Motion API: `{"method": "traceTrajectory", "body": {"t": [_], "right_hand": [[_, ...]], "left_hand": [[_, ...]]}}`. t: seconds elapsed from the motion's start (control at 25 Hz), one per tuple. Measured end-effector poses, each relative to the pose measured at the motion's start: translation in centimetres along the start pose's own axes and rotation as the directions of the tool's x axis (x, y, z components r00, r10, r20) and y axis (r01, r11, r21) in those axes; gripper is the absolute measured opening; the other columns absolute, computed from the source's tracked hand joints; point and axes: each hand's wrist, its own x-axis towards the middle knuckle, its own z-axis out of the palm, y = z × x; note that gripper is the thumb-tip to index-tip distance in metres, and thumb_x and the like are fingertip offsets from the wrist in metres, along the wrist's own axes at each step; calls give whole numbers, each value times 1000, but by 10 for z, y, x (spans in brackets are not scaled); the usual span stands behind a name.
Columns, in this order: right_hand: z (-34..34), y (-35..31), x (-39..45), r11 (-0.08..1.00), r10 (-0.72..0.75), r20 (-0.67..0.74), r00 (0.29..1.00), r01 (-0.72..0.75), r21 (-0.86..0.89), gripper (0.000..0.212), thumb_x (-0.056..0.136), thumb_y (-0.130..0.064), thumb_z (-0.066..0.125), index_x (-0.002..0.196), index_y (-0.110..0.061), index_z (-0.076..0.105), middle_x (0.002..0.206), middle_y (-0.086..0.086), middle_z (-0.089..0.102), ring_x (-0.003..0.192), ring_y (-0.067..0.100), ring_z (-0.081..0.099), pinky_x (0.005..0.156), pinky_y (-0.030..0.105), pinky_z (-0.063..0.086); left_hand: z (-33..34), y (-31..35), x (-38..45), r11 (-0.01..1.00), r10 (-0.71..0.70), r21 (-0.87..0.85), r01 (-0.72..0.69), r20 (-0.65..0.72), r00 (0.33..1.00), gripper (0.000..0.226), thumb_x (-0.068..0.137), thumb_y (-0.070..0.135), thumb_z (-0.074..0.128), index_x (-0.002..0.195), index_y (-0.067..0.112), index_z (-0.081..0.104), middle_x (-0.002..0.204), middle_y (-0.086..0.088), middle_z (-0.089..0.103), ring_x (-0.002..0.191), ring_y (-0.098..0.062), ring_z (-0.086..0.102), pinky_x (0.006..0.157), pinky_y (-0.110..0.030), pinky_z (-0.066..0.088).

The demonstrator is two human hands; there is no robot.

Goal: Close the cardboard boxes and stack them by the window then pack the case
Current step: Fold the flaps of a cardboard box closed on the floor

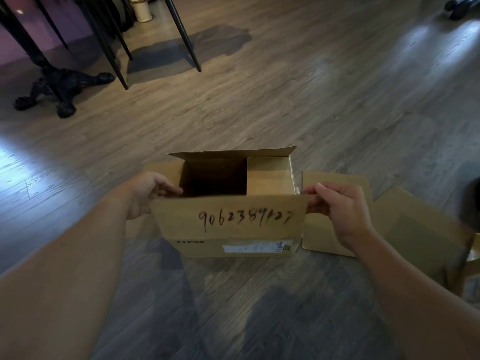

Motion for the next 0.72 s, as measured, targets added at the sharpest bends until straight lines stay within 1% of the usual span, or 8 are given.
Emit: {"method": "traceTrajectory", "body": {"t": [0.08, 0.16, 0.24, 0.32, 0.4, 0.56, 0.64, 0.72], "right_hand": [[-1, -4, 3, 992, 125, 132, 983, -123, -26, 20, 94, -15, 61, 87, -5, 78, 80, 23, 73, 73, 30, 72, 66, 33, 57], [1, -5, 1, 965, 239, 323, 916, -186, -186, 11, 91, -12, 69, 95, -8, 78, 90, 16, 76, 87, 25, 75, 75, 30, 58], [9, -3, -4, 889, 334, 436, 836, -125, -441, 30, 87, -16, 77, 116, -16, 72, 102, -1, 78, 101, 10, 72, 91, 30, 57], [22, 0, -11, 749, 376, 447, 812, 18, -663, 56, 83, -29, 82, 135, -23, 61, 116, -15, 72, 109, -4, 64, 103, 28, 50], [32, 3, -15, 602, 340, 416, 843, 145, -786, 71, 84, -42, 77, 147, -28, 48, 134, -18, 62, 117, -4, 57, 107, 25, 43], [47, 20, -30, 342, 178, 447, 877, 371, -864, 66, 94, -49, 54, 152, -26, 35, 156, -3, 42, 146, 15, 34, 117, 36, 32], [61, 30, -38, 252, 121, 421, 899, 383, -889, 61, 98, -50, 46, 151, -21, 35, 159, 0, 38, 151, 18, 24, 121, 41, 25], [80, 39, -42, 179, 111, 340, 934, 317, -931, 64, 99, -55, 41, 150, -18, 35, 160, 3, 34, 152, 25, 18, 121, 49, 22]], "left_hand": [[-2, 0, -7, 991, -4, 134, 1, 18, 1000, 28, 90, 7, 58, 115, 3, 70, 101, -8, 73, 113, -23, 57, 113, -50, 37], [1, -2, -10, 937, -12, 349, -11, 62, 998, 38, 93, 8, 62, 130, 11, 61, 129, -5, 61, 128, -21, 47, 114, -50, 36], [7, -9, -9, 853, 7, 520, -47, 79, 997, 59, 93, 14, 65, 148, 14, 44, 150, -9, 45, 135, -28, 44, 114, -48, 36], [14, -21, -3, 781, 61, 619, -86, 60, 996, 74, 93, 20, 68, 156, 17, 29, 160, -9, 31, 141, -31, 37, 114, -42, 35], [21, -37, 3, 726, 156, 675, -132, 25, 987, 81, 92, 25, 69, 158, 18, 23, 165, -4, 19, 146, -29, 29, 114, -42, 32], [35, -68, 12, 614, 287, 776, -143, -51, 957, 92, 90, 36, 69, 160, 25, 11, 168, 4, 0, 152, -24, 15, 121, -43, 24], [40, -80, 14, 557, 340, 819, -137, -74, 938, 97, 89, 42, 68, 161, 25, 4, 167, 5, -6, 153, -21, 4, 122, -43, 21], [41, -86, 17, 525, 386, 838, -149, -78, 919, 99, 89, 45, 66, 160, 23, 1, 167, 4, -9, 154, -20, -2, 123, -42, 17]]}}
